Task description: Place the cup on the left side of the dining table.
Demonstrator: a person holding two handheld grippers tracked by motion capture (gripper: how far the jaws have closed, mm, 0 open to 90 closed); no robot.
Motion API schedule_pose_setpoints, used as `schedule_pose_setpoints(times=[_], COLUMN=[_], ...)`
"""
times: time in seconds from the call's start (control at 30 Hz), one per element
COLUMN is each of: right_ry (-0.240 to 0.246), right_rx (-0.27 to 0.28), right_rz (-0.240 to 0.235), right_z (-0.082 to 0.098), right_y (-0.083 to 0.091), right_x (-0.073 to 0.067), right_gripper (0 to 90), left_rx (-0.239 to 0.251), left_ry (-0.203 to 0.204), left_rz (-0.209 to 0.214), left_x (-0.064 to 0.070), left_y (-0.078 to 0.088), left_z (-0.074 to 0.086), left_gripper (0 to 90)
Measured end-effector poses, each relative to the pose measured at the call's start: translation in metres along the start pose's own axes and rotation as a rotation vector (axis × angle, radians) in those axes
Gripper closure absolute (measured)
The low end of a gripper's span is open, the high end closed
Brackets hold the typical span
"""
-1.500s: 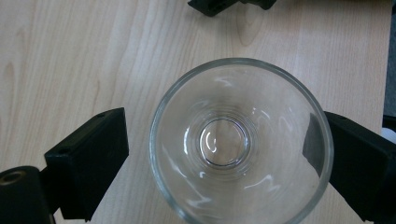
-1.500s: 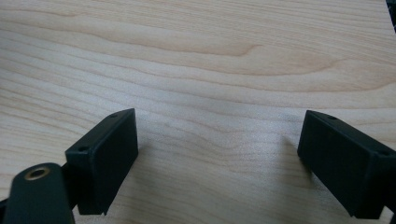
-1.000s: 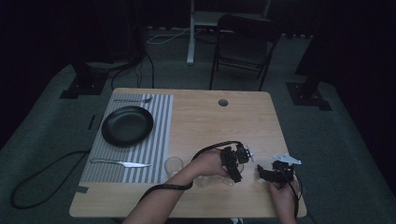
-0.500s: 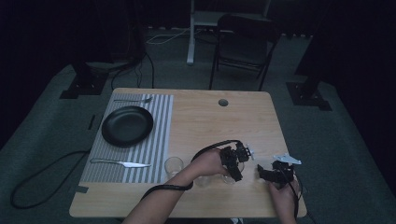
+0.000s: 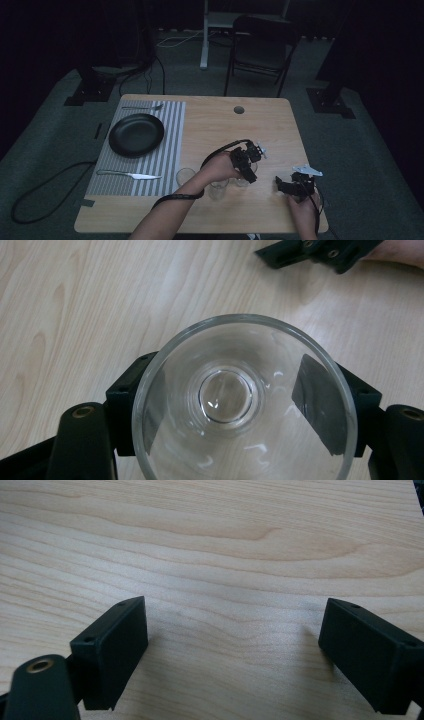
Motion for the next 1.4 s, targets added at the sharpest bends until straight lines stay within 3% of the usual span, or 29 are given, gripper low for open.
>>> schedule_pose_setpoints(times=[0.5, 0.83, 1.4], right_ry=[0.0, 0.0, 0.0], right_rx=[0.0, 0.0, -0.001], right_rz=[0.0, 0.0, 0.0], right_z=[0.0, 0.0, 0.0], right_y=[0.0, 0.0, 0.0], right_x=[0.0, 0.0, 0.0], right_gripper=[11.9, 11.9, 11.9], left_rx=[-0.015, -0.015, -0.024], left_ry=[0.08, 0.161, 0.251], left_rz=[-0.046, -0.076, -0.128], left_x=[-0.027, -0.05, -0.08], left_y=[0.01, 0.022, 0.046], left_z=[0.018, 0.038, 0.08], left_gripper=[28.9, 28.9, 28.9])
Point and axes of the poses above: each handheld gripper's, and its own axes: y roughly backward along the jaws, z roughly out of its underside, x roughly to its right, the point moved 2 cm from there along -y, roughly forward along the jaws, and after that the axes turned 7 degrees about -z, right-handed, at the moved point
